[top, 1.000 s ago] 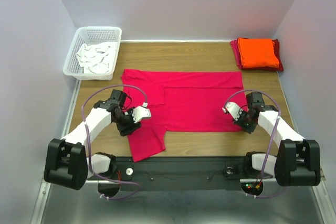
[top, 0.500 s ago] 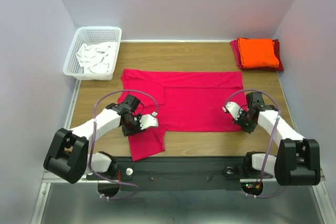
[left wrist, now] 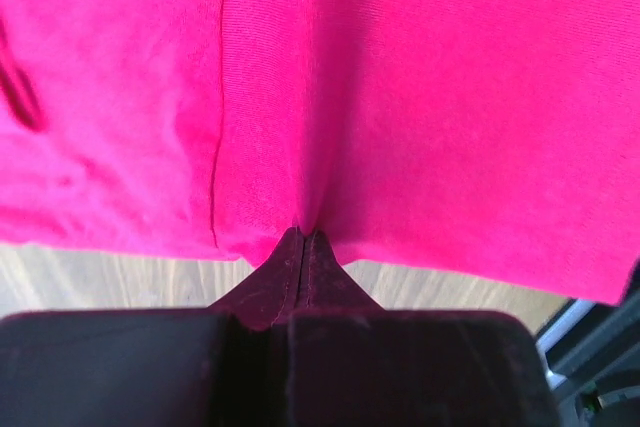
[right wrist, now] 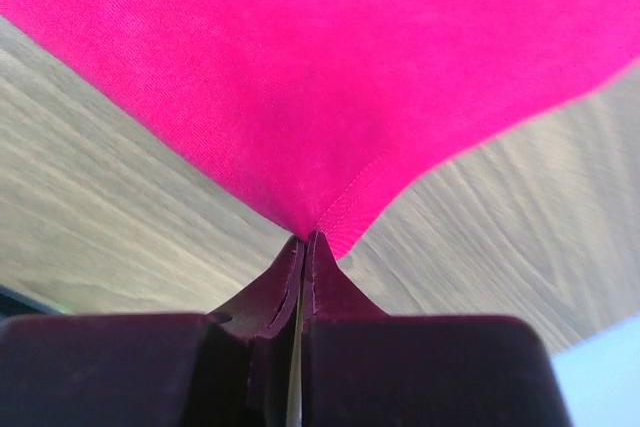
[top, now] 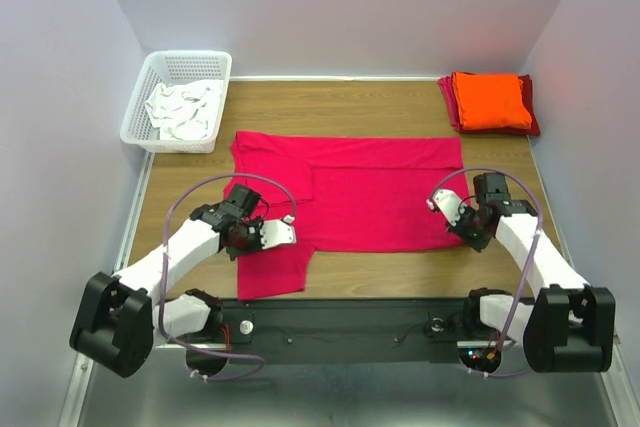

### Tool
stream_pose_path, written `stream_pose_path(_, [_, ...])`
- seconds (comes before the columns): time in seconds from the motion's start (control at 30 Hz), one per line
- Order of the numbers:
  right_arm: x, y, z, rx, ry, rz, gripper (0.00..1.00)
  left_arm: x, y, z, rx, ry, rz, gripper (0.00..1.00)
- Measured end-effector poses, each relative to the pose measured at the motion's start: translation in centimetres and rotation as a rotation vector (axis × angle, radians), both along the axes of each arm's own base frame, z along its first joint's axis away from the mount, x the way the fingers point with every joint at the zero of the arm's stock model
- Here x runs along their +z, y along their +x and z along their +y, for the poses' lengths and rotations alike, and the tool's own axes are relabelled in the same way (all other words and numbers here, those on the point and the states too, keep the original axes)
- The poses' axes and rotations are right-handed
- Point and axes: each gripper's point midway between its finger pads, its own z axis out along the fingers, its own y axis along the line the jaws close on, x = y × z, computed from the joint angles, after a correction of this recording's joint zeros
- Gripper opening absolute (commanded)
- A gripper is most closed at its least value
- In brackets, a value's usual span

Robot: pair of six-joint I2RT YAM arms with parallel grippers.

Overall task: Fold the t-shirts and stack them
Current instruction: Fold the tshirt

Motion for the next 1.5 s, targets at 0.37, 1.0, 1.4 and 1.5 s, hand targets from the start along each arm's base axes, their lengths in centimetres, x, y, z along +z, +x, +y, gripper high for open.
stream_pose_path(0.37, [3.8,1.0,0.0,0.016,-0.005,-0.06,0.01,4.2,0.8,-0.4,0.02,-0.06,-0.038,0.0])
stream_pose_path(1.0, [4.7,10.1,-0.2,0.052,0.016,0.042,0.01,8.1,10.9,0.1,0.107,-0.143,-0.01,0.0])
stream_pose_path(1.4, [2.5,15.1,-0.3,0.05,0.035,0.091,0.01,5.7,15.6,0.2,0.122,-0.144,0.05,0.0])
stream_pose_path(1.5, [1.8,15.7,-0.3,0.05,0.036,0.105,0.01,5.3,16.7,0.3,0.126,-0.149,0.056,0.0])
